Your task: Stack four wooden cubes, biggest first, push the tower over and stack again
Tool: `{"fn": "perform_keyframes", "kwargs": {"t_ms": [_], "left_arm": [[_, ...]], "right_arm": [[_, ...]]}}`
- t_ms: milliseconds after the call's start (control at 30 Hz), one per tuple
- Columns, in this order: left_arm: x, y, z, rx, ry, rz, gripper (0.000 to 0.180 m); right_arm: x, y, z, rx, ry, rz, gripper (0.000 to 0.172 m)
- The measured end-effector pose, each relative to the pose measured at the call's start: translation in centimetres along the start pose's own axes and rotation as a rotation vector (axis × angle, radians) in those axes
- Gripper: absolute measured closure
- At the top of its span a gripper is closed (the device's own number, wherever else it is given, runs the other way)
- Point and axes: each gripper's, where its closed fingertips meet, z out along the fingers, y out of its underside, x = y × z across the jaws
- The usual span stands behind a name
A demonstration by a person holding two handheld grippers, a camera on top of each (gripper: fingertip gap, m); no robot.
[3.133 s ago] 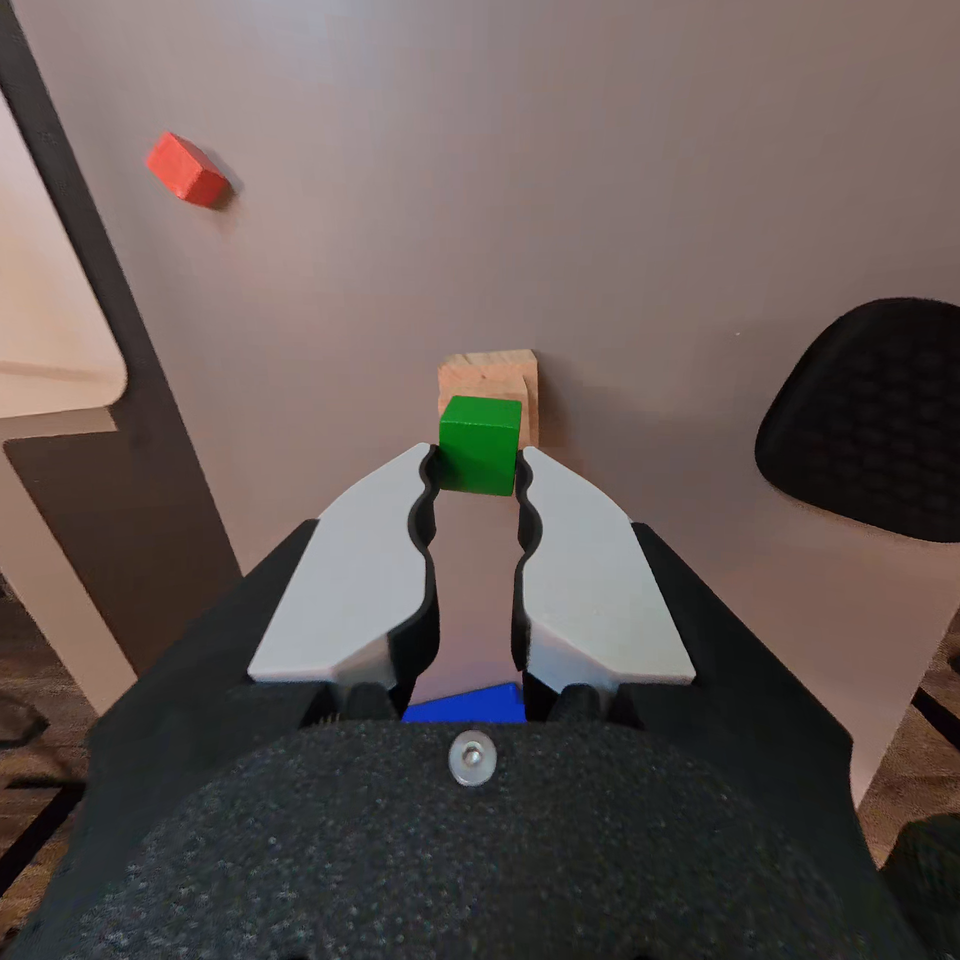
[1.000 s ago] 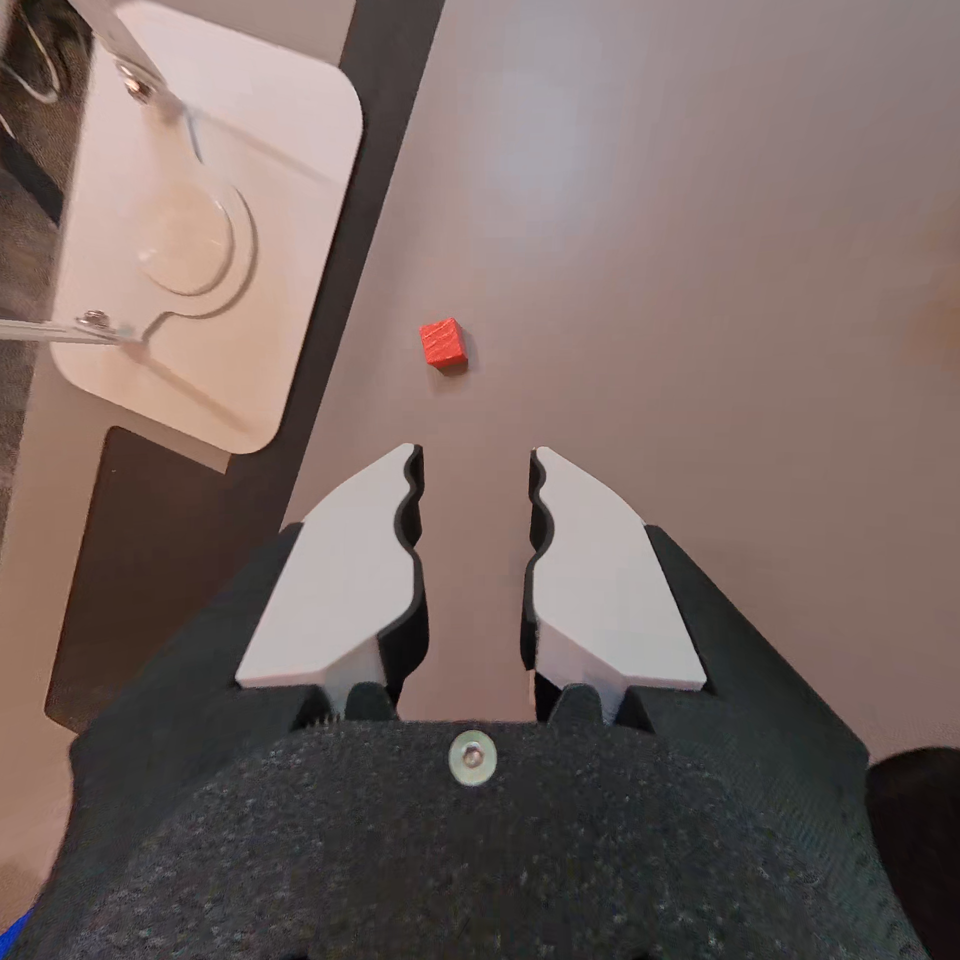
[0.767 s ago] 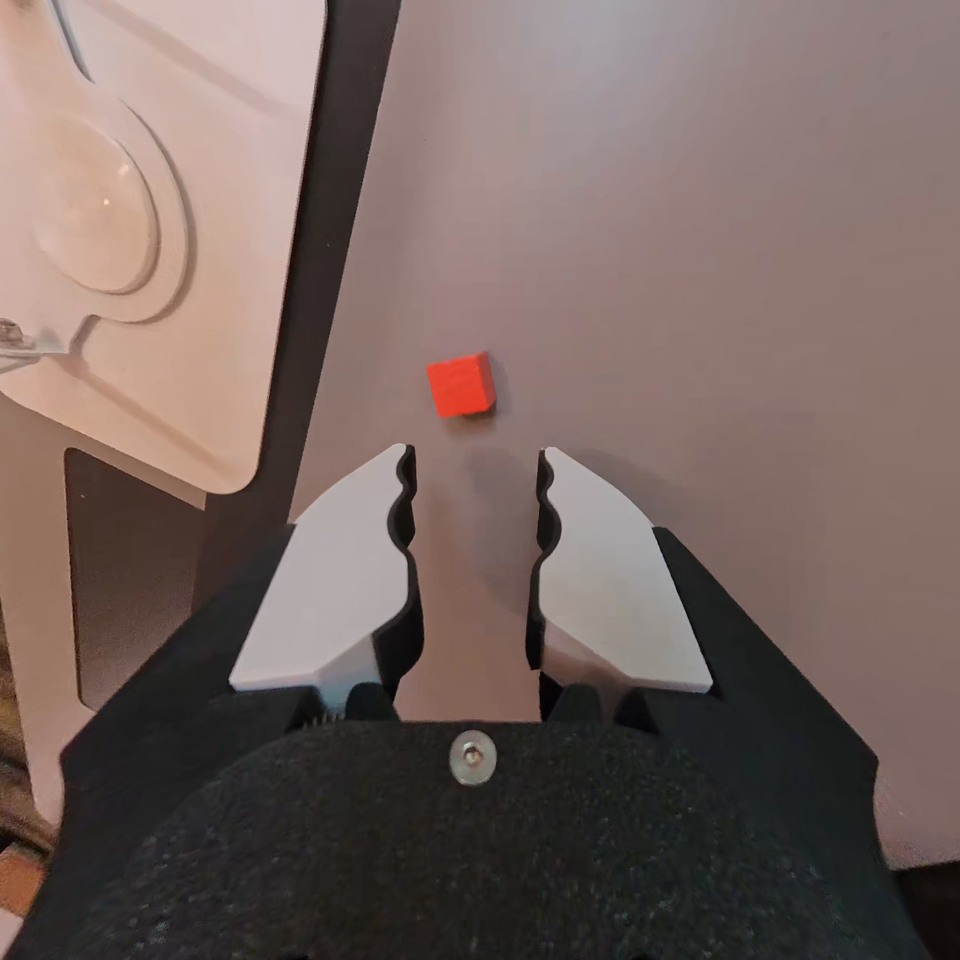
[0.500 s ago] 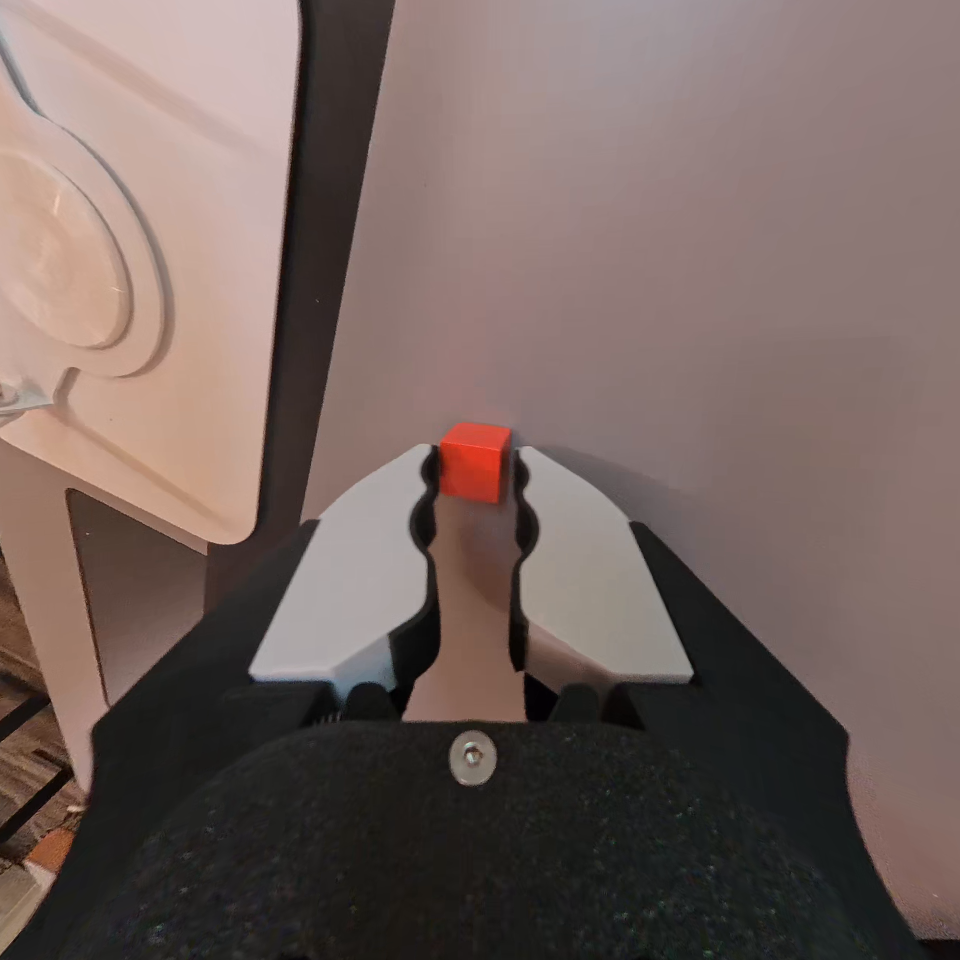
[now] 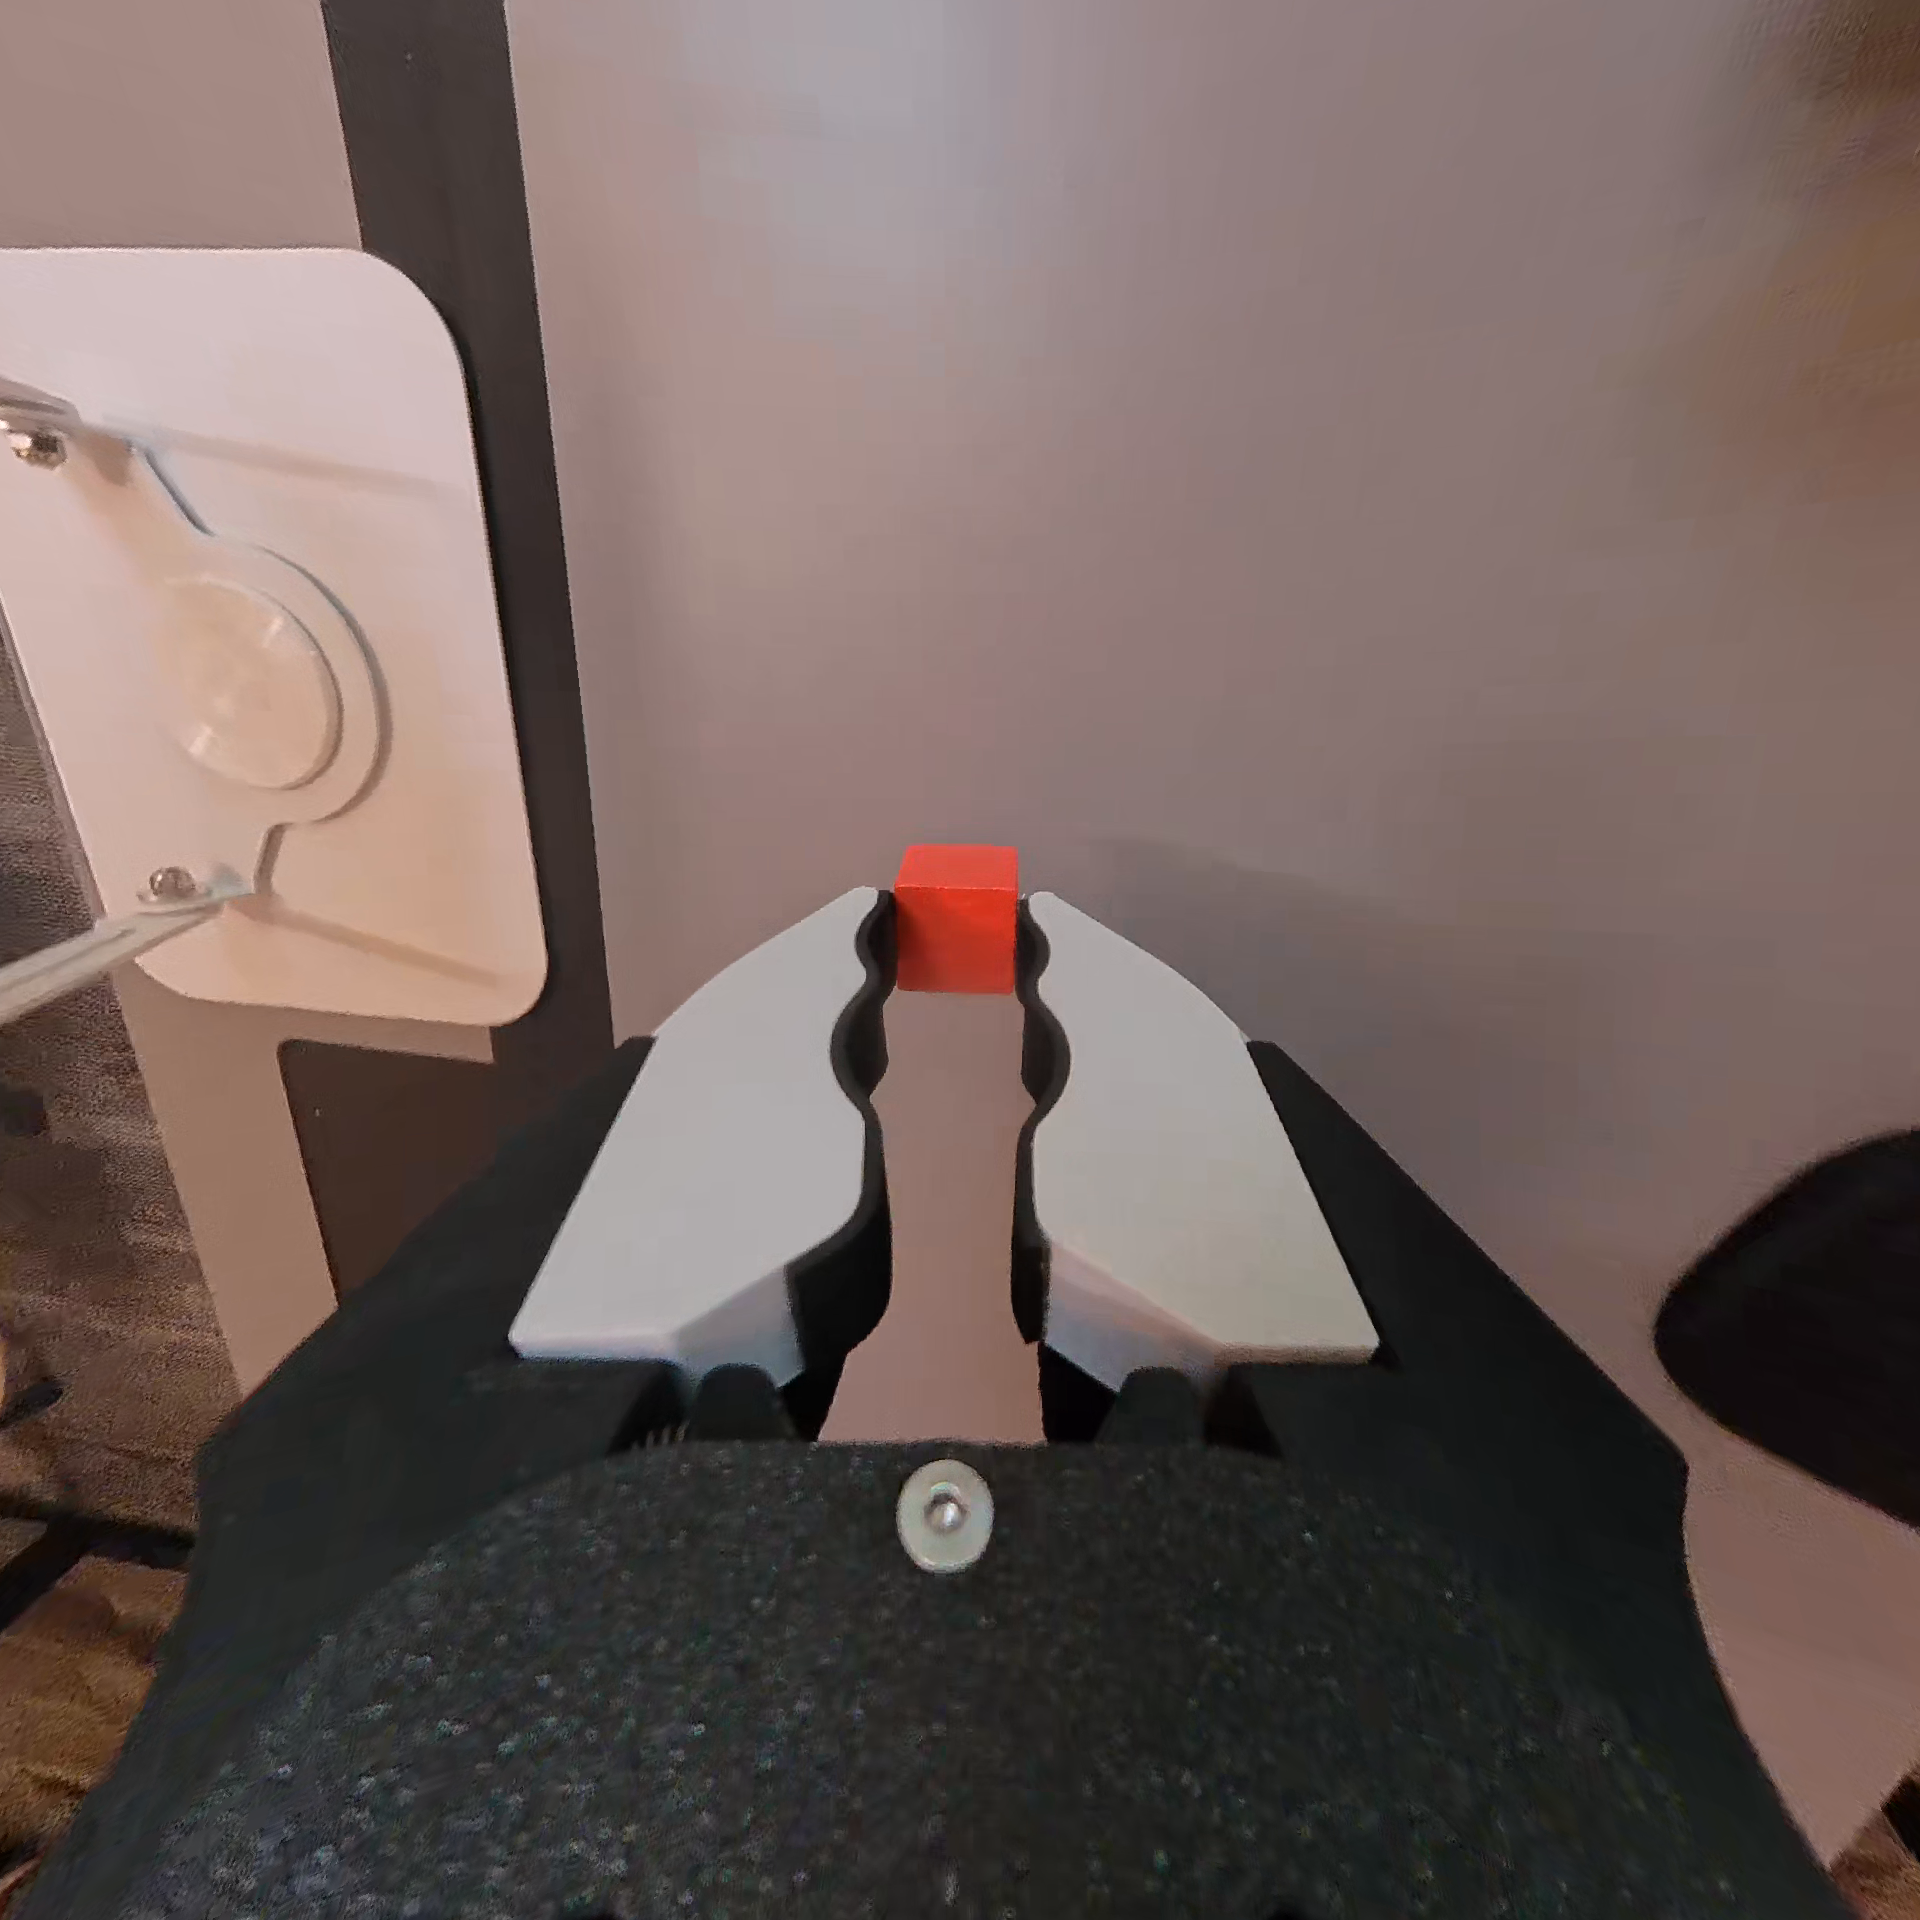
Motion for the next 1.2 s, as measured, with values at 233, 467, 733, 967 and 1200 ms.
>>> {"fn": "perform_keyframes", "kwargs": {"t_ms": [233, 467, 733, 967, 1200], "left_arm": [[3.0, 5.7, -6.2, -0.002, 0.012, 0.04, 0.159], [5.3, 9.7, -6.1, -0.045, 0.003, 0.076, 0.159], [6.0, 10.6, -5.0, -0.068, 0.032, 0.079, 0.159], [6.3, 10.6, -4.2, -0.083, 0.055, 0.088, 0.159], [6.3, 10.4, -4.1, -0.077, 0.062, 0.102, 0.159]], "right_arm": [[-0.3, 0.3, 0.2, -0.01, -0.004, -0.004, 0.171], [-0.6, 1.4, 0.8, -0.043, -0.009, -0.012, 0.171], [-0.5, 1.8, 0.8, -0.057, -0.005, -0.016, 0.171], [-0.4, 1.8, 0.8, -0.057, -0.003, -0.017, 0.171], [-0.5, 1.8, 0.8, -0.058, -0.005, -0.016, 0.171]]}}
